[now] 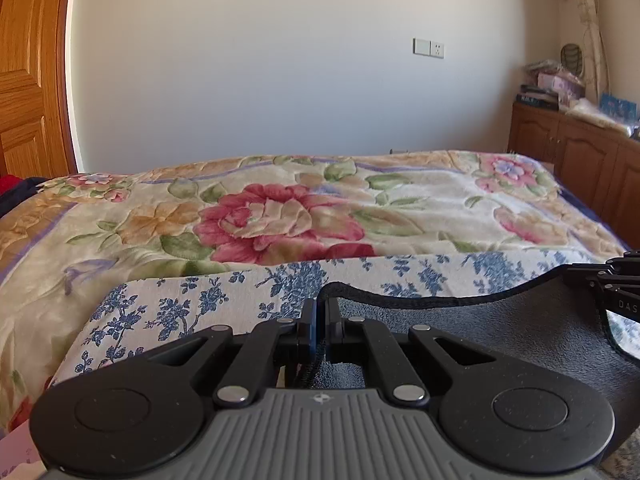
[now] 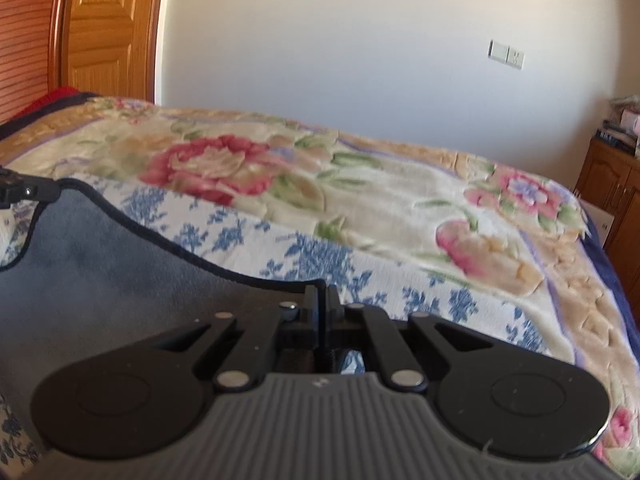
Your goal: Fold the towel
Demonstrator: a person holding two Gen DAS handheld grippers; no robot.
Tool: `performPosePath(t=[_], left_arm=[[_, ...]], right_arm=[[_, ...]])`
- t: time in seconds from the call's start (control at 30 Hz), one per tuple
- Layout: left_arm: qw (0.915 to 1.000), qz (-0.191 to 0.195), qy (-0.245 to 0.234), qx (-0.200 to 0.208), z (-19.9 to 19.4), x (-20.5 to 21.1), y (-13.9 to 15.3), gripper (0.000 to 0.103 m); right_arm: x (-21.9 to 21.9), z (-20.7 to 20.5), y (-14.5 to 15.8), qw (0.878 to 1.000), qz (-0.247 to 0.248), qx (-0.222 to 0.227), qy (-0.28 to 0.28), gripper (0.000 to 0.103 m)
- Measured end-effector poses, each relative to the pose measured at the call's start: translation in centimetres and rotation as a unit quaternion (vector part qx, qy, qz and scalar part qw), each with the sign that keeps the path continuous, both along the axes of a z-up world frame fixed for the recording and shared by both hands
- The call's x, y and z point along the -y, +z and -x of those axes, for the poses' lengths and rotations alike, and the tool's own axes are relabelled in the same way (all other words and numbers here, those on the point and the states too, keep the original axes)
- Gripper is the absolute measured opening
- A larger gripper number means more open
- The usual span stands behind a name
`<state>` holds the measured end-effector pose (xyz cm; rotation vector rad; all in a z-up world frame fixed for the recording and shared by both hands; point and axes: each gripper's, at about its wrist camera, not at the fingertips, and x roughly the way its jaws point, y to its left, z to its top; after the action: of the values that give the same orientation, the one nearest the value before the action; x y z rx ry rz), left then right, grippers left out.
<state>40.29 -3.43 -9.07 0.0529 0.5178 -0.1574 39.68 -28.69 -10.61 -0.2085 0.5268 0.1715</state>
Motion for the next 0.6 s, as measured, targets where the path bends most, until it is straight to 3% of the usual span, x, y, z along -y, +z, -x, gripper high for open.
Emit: performPosePath(t=[0.27, 0.37, 0.43, 0.53, 0.6], left_arm=[[0.9996, -0.008, 0.006, -0.025, -0.9, 0.3, -0.9, 0.008], [0.9995, -0.011, 0.006, -0.028, -0.8, 0.4, -1.1, 0.02], [0.9996, -0.013, 0.007, -0.023, -0.7, 0.6, -1.1, 0.042], [0.9999, -0.003, 0.005, -0.014, -0.2, 0.4, -0.8, 0.052], [0.9999, 0.001, 0.005, -0.013, 0.0, 0.3, -0.6, 0.058]], right_arm=[[0.5, -0.8, -0.9, 0.999, 0.001, -0.032, -0.005, 0.004], [0.7, -0.9, -1.2, 0.999, -0.005, -0.041, -0.008, 0.005], [0.7, -0.9, -1.2, 0.999, -0.002, -0.041, -0.01, 0.015], [1.0, -0.7, -1.0, 0.999, -0.005, -0.04, -0.014, 0.021], [1.2, -0.5, -0.7, 0.999, -0.011, -0.036, -0.017, 0.049]])
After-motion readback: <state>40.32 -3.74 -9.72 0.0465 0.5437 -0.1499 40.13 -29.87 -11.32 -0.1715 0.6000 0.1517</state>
